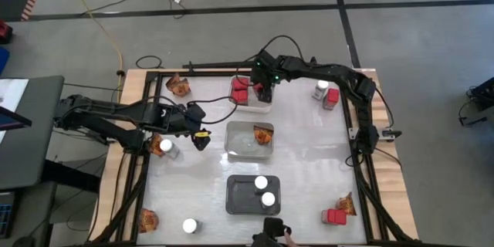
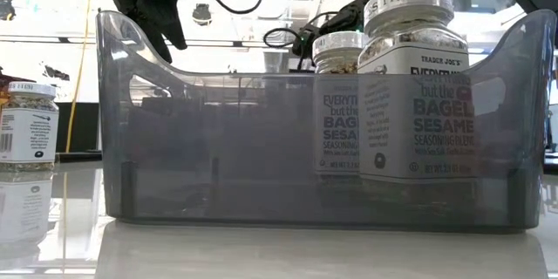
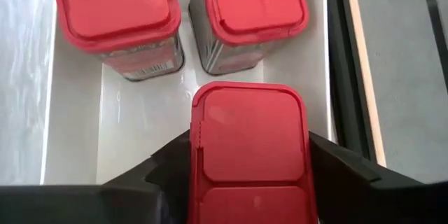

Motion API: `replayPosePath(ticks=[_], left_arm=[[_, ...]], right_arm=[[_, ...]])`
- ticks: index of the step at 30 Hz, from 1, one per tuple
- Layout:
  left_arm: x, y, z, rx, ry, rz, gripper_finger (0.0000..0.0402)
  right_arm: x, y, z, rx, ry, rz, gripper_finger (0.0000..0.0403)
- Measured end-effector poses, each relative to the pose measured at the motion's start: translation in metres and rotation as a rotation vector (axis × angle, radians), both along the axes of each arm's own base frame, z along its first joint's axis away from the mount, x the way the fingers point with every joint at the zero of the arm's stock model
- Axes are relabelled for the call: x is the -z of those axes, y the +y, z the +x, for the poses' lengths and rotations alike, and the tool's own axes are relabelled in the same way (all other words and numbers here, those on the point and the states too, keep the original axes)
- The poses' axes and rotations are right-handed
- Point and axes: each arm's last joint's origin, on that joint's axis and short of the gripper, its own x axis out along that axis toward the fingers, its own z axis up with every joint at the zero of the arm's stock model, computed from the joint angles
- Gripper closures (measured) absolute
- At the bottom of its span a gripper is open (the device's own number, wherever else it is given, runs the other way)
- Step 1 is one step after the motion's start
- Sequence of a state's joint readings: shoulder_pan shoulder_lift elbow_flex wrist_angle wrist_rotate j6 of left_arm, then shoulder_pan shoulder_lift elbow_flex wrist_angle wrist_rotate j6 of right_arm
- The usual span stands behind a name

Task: Sort spices by type
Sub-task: Put the red seasoning can into the white bin, then put the orange seasoning bag into the gray bin

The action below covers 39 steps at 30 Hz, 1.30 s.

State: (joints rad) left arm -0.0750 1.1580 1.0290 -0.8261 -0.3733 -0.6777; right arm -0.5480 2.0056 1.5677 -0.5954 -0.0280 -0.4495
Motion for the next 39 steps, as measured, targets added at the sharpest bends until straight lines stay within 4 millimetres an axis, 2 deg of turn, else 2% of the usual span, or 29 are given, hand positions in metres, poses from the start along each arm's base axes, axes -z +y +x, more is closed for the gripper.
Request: replayPosePath(ticks=[3, 5, 13, 16, 21, 26, 30, 35, 39], left_arm=[[-0.001, 0.000, 0.001, 0.000, -0.012, -0.001, 0.0127], [-0.001, 0.000, 0.001, 0.000, -0.012, -0.001, 0.0127], [-0.001, 0.000, 0.001, 0.000, -0.013, -0.001, 0.0127], [-0.001, 0.000, 0.001, 0.002, -0.012, 0.001, 0.0127], [-0.001, 0.005, 0.001, -0.083, -0.038, 0.006, 0.0127], [-0.008, 0.023, 0.001, -0.176, -0.059, 0.004, 0.0127], [-0.017, 0.046, -0.002, -0.212, -0.044, 0.064, 0.0127], [-0.032, 0.080, -0.012, -0.207, 0.010, 0.100, 0.0127], [-0.042, 0.107, -0.027, -0.203, 0.072, 0.131, 0.0127]], right_arm=[[-0.001, 0.000, 0.001, -0.017, -0.003, -0.013, 0.0120], [-0.001, 0.000, 0.001, -0.021, -0.002, -0.016, 0.0107], [-0.004, 0.000, -0.001, -0.033, 0.015, -0.038, 0.0115], [-0.016, 0.002, -0.006, -0.019, 0.012, -0.067, 0.0118], [-0.051, 0.012, -0.022, 0.011, -0.016, -0.077, 0.0118], [-0.094, 0.028, -0.049, 0.160, -0.098, -0.013, 0.0117], [-0.120, 0.044, -0.074, 0.317, -0.135, 0.082, 0.0117], [-0.138, 0.066, -0.097, 0.465, -0.130, 0.190, 0.0117], [-0.138, 0.088, -0.108, 0.536, -0.098, 0.246, 0.0117]])
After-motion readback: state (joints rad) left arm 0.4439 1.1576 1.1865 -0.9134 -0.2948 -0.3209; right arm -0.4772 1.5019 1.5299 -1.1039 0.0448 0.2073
